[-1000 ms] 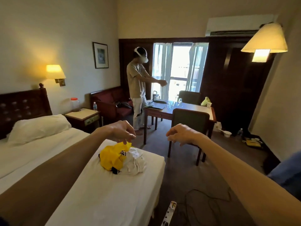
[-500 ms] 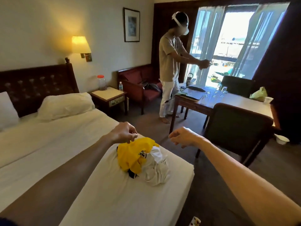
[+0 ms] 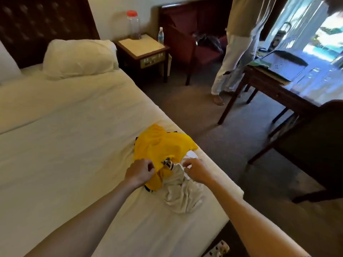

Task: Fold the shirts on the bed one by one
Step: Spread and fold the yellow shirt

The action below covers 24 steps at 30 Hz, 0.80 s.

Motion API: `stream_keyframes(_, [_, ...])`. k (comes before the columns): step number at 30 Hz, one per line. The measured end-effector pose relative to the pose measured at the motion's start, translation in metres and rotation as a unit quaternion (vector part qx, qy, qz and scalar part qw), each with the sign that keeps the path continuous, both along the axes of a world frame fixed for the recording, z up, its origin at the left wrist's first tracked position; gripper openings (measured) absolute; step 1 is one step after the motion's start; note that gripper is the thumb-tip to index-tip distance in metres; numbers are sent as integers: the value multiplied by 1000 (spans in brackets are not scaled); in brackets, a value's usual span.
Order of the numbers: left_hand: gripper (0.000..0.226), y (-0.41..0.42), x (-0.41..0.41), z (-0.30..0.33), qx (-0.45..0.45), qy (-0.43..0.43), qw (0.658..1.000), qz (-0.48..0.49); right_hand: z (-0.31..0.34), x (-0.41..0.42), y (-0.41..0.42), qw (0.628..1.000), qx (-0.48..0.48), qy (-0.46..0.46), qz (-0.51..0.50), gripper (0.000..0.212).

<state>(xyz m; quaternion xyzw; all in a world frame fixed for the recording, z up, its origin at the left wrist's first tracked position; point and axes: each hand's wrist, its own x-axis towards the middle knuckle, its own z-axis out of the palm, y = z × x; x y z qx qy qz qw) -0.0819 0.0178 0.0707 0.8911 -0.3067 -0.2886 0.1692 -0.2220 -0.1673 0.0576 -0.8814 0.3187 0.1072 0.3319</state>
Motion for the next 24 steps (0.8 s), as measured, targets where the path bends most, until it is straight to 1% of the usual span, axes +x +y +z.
stream_keyframes(4, [24,-24,7,-82,40,12,998,40,-83,37,-26,998,2,34,44,29])
stream_keyframes(6, [26,-29,10,-119,71,22,995,62,-121,51,-34,997,-18,59,53,35])
stream_keyframes(9, [29,-31,17,-165,99,42,992,70,-168,65,-40,987,-64,122,83,42])
stream_keyframes(11, [35,-32,22,-190,120,60,990,50,-192,72,-44,979,-94,144,106,48])
stream_keyframes(13, [46,-33,25,-208,129,69,989,29,-208,77,-46,975,-102,157,117,56])
stream_keyframes(16, [58,-35,25,-222,98,66,992,44,-218,82,-48,974,-99,168,115,60])
stream_keyframes(18, [55,-35,23,-224,59,49,994,76,-216,83,-48,976,-118,146,112,56])
stream_keyframes(19, [51,-34,22,-222,45,35,994,93,-211,83,-48,980,-121,119,99,50])
stream_keyframes(21, [43,-32,22,-211,23,1,992,120,-196,83,-49,989,-129,30,62,36])
stream_keyframes(22, [39,-32,23,-203,9,-15,991,132,-186,84,-49,989,-138,-19,54,29])
stream_keyframes(24, [27,-30,27,-179,-38,-34,985,165,-159,89,-48,983,-154,-90,52,16])
